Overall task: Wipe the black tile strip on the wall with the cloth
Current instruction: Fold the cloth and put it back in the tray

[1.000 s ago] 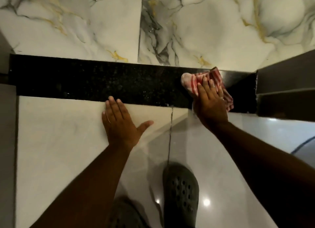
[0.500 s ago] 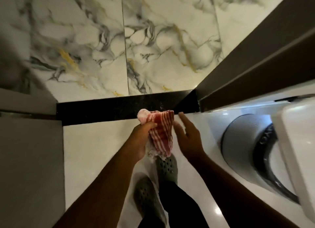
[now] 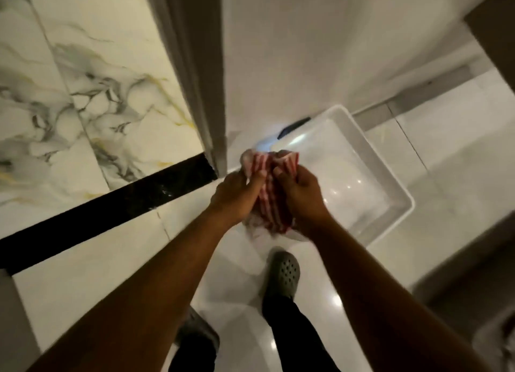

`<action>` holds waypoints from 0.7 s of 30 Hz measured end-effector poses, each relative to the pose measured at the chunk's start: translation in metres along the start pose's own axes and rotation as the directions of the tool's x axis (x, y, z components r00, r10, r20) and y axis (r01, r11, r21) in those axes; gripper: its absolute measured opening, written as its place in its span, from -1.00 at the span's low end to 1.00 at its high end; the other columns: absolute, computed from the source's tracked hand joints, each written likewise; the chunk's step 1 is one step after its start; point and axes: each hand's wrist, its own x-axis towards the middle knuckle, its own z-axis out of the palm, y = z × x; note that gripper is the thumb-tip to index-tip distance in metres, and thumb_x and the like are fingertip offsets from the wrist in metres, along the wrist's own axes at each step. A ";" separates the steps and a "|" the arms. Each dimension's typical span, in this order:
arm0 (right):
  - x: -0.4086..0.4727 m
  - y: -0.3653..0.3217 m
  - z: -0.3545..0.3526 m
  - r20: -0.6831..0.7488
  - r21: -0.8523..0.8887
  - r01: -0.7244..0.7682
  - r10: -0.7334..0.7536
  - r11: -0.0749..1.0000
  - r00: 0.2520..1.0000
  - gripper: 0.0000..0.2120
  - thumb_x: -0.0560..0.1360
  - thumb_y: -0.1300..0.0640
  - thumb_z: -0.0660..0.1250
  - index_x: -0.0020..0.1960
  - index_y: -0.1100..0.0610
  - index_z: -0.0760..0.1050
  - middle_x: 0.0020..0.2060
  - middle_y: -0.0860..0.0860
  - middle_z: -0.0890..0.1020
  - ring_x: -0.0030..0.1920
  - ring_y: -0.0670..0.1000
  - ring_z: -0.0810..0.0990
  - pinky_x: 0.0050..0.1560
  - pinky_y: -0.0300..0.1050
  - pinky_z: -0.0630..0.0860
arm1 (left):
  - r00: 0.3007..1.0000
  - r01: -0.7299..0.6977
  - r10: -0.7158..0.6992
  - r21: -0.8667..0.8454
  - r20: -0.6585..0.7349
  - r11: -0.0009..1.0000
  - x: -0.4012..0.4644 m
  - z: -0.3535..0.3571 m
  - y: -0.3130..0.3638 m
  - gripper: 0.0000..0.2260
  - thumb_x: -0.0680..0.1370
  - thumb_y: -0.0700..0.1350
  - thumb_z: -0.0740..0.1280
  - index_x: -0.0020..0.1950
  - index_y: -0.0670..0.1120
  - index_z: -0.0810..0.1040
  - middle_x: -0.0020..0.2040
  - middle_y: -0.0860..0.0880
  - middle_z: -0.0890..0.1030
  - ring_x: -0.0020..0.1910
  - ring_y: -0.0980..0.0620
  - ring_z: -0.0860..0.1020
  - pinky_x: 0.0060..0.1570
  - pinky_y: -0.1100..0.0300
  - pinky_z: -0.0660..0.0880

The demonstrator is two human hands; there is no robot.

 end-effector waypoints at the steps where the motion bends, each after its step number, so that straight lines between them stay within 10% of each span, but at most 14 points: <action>1: 0.010 0.006 -0.029 -0.034 0.013 -0.006 0.007 1.000 0.999 -0.88 0.60 0.08 0.31 0.02 -0.01 0.63 -0.04 0.06 0.74 0.02 0.07 0.71 0.17 0.14 0.61 | 0.997 -0.070 0.073 0.111 -0.025 0.991 0.010 0.018 0.011 -0.28 0.54 0.42 -0.04 0.52 -0.01 0.33 0.46 -0.17 0.44 0.42 -0.18 0.41 0.43 -0.14 0.32; 10: 0.092 0.092 -0.198 -0.200 0.124 -0.144 0.167 0.982 0.965 -0.91 0.60 0.07 0.34 -0.05 -0.02 0.62 -0.16 -0.06 0.75 -0.07 -0.01 0.73 0.08 0.06 0.64 | 0.841 -0.400 0.528 0.794 0.120 0.457 0.092 0.119 0.034 -0.23 0.57 0.33 -0.09 0.62 -0.16 -0.07 0.64 -0.19 -0.06 0.62 -0.16 -0.12 0.58 -0.10 -0.11; 18: 0.143 0.184 -0.206 -0.226 0.141 -0.317 0.342 0.938 0.912 -0.70 0.62 0.00 0.29 0.25 0.16 0.53 0.09 0.09 0.67 0.11 0.12 0.65 0.23 0.14 0.57 | 0.862 -0.383 0.450 0.881 0.234 0.278 0.138 0.176 0.018 -0.16 0.52 0.39 -0.14 0.61 -0.18 0.01 0.63 -0.24 -0.01 0.61 -0.23 -0.03 0.56 -0.17 0.00; 21: 0.156 0.209 -0.207 -0.338 -0.098 -0.351 0.300 0.931 0.892 -0.61 0.61 -0.04 0.28 0.28 0.23 0.50 0.14 0.13 0.64 0.10 0.13 0.60 0.19 0.03 0.53 | 0.881 -0.363 0.406 0.896 0.241 0.255 0.148 0.183 0.008 -0.14 0.52 0.40 -0.18 0.61 -0.20 -0.04 0.63 -0.24 -0.05 0.61 -0.24 -0.06 0.56 -0.16 -0.03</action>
